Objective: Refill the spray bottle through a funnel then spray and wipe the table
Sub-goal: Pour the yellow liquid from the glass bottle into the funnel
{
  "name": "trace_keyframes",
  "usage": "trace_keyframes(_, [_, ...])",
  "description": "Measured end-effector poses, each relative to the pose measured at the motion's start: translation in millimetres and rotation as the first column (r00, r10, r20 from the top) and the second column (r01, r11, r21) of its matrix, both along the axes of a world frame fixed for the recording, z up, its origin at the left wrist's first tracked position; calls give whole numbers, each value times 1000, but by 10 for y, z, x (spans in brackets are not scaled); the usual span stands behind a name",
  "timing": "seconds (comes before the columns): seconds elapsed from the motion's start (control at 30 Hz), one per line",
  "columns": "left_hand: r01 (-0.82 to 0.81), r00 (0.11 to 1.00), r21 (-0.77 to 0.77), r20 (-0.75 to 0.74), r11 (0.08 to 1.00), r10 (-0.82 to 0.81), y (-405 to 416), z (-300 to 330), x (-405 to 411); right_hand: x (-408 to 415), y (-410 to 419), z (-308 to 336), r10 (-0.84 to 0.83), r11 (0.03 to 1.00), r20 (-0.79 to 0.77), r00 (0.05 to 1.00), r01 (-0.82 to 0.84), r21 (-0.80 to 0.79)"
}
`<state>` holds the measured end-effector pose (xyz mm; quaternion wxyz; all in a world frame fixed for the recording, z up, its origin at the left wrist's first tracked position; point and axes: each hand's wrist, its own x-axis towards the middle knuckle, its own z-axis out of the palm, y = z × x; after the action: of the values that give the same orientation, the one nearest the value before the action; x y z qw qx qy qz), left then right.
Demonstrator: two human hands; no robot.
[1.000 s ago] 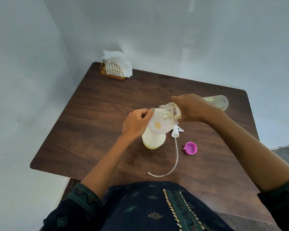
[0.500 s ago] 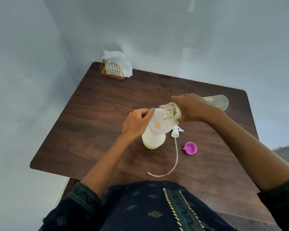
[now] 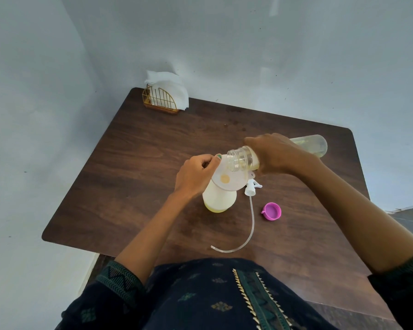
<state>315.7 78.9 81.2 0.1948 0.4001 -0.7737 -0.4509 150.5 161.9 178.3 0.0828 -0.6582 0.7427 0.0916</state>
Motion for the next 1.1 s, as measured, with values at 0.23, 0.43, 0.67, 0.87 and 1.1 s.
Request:
trace_keyframes(0.23, [10, 1000, 0, -9, 1000, -10, -21, -32, -9, -12, 0, -9, 1, 1000, -6, 1000, -1, -2])
trace_keyframes(0.43, [9, 1000, -4, -13, 1000, -9, -39, -10, -17, -14, -5, -28, 3, 1000, 3, 1000, -3, -9])
trace_keyframes(0.67, [3, 1000, 13, -13, 1000, -3, -27, -15, -16, -38, -1, -60, -7, 1000, 31, 999, 8, -19])
trace_keyframes(0.87, [10, 1000, 33, -5, 999, -9, -26, 2, -21, -68, 20, -66, -96, 995, 220, 971, 93, 26])
trace_keyframes(1.1, [16, 1000, 45, 12, 999, -17, -14, 27, -4, -168, 82, -67, -154, 982, 514, 844, 186, -11])
